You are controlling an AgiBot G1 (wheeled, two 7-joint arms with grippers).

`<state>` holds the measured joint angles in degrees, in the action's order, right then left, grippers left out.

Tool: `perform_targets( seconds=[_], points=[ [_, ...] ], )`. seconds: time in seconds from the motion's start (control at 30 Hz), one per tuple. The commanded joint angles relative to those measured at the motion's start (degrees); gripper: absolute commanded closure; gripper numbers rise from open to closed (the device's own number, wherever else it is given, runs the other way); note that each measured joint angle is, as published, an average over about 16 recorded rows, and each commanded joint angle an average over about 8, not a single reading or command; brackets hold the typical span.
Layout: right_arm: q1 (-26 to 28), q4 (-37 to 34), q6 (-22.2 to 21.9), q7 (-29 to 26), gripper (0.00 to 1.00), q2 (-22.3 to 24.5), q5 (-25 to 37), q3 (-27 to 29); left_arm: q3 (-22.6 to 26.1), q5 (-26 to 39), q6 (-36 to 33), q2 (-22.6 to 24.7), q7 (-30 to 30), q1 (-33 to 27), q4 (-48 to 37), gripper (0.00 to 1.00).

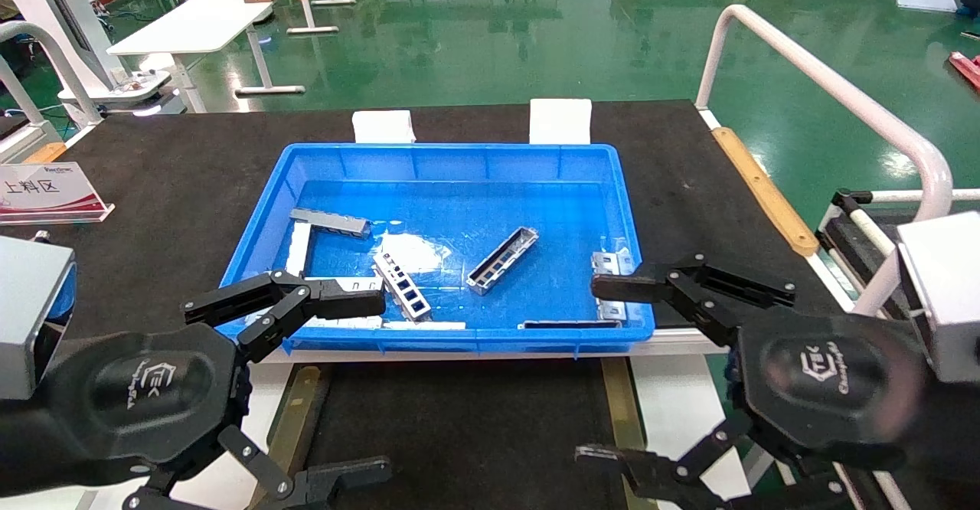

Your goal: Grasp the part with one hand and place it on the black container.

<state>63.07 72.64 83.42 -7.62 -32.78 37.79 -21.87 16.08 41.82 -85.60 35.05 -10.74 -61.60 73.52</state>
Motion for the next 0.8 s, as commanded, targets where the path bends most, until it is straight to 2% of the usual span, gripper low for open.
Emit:
perform_targets(
  seconds=[0.03, 0.8],
  points=[
    [0.0, 0.0, 0.0, 0.0, 0.0, 0.0, 0.0, 0.0, 0.0, 0.0, 0.0, 0.0, 0.0, 0.0, 0.0, 0.0],
    [0.0, 0.0, 0.0, 0.0, 0.0, 0.0, 0.0, 0.0, 0.0, 0.0, 0.0, 0.0, 0.0, 0.0, 0.0, 0.0]
  ],
)
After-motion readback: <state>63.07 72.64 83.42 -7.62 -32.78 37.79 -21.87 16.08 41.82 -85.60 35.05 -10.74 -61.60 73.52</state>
